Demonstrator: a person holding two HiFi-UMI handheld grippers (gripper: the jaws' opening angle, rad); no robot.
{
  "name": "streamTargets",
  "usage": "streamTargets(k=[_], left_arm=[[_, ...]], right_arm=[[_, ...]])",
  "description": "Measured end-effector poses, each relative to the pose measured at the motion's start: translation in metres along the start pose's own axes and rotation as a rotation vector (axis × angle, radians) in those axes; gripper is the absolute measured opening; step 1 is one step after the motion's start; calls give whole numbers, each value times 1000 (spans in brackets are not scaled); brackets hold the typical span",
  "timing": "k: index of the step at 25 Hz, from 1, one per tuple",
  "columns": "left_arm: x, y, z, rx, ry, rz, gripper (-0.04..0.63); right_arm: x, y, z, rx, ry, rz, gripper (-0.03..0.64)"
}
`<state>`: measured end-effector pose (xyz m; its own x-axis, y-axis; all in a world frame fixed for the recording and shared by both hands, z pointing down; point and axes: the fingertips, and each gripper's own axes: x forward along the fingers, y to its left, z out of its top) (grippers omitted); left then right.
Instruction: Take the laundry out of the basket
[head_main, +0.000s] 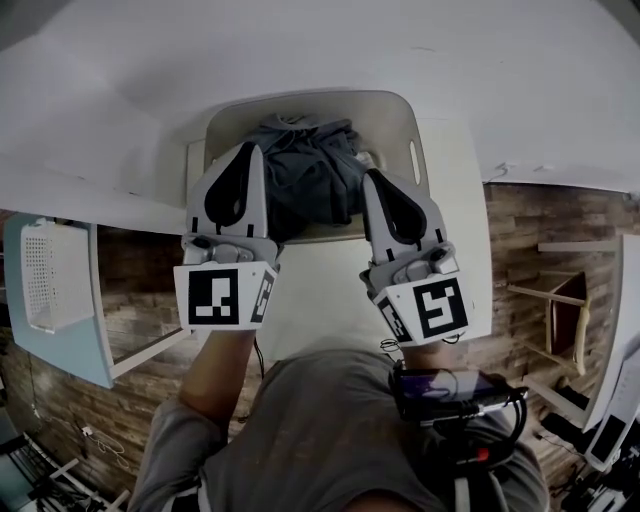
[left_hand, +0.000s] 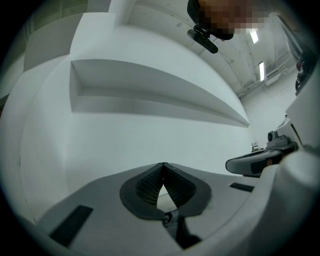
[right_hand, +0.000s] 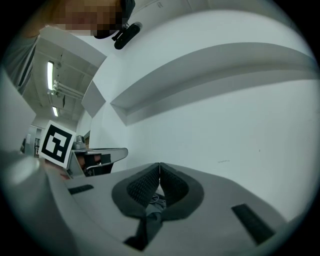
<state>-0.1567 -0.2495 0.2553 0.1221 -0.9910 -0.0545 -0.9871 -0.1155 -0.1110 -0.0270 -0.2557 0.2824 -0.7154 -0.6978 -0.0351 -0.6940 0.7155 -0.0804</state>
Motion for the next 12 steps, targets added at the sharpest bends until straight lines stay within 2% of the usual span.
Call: streamTargets(k=[8, 12], left_arm=[[35, -1, -31, -9, 92, -27, 8], [59, 3, -61, -102, 166, -64, 8]], right_arm=[[16, -7, -7, 22, 35, 26, 8], [32, -16, -13, 37, 44, 35, 8]])
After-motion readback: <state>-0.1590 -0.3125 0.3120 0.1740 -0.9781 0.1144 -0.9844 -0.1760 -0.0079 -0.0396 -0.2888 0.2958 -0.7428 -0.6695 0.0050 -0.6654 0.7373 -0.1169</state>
